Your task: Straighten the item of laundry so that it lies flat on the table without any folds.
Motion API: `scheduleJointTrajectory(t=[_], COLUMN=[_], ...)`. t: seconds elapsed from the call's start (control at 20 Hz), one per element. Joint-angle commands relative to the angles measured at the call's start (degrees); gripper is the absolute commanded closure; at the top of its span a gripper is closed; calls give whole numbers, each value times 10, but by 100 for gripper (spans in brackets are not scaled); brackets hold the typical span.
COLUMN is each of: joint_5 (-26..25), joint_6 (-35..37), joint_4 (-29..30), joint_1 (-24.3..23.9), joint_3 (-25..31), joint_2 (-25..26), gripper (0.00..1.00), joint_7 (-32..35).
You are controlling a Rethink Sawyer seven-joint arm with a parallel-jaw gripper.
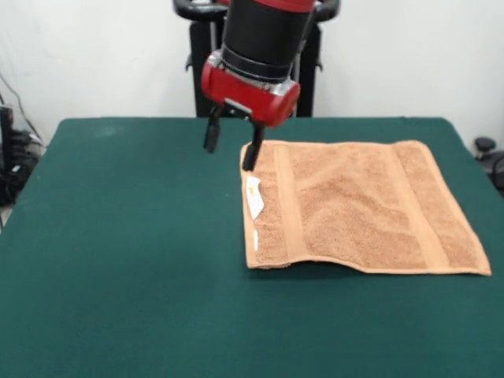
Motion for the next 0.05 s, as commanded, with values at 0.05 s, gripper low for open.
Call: scheduleJointTrajectory(t=[0.05], joint_5=[-14], joint_6=[-35], joint_4=[4], joint_1=[2], joint_3=[2], joint_2=[61], gripper=[0], joint_7=[42])
